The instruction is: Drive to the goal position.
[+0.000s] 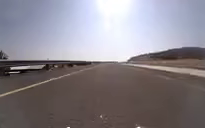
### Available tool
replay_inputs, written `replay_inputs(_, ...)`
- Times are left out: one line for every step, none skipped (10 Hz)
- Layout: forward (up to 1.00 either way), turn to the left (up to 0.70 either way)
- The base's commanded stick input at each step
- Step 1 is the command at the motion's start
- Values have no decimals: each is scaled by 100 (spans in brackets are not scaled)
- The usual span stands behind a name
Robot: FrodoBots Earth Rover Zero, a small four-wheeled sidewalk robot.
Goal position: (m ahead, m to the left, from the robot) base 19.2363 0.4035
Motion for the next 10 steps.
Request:
replay_inputs(70, 0)
replay_inputs(70, 0)
replay_inputs(70, 0)
replay_inputs(70, 0)
replay_inputs(70, 0)
replay_inputs(70, 0)
replay_inputs(70, 0)
replay_inputs(70, 0)
replay_inputs(70, 0)
replay_inputs(70, 0)
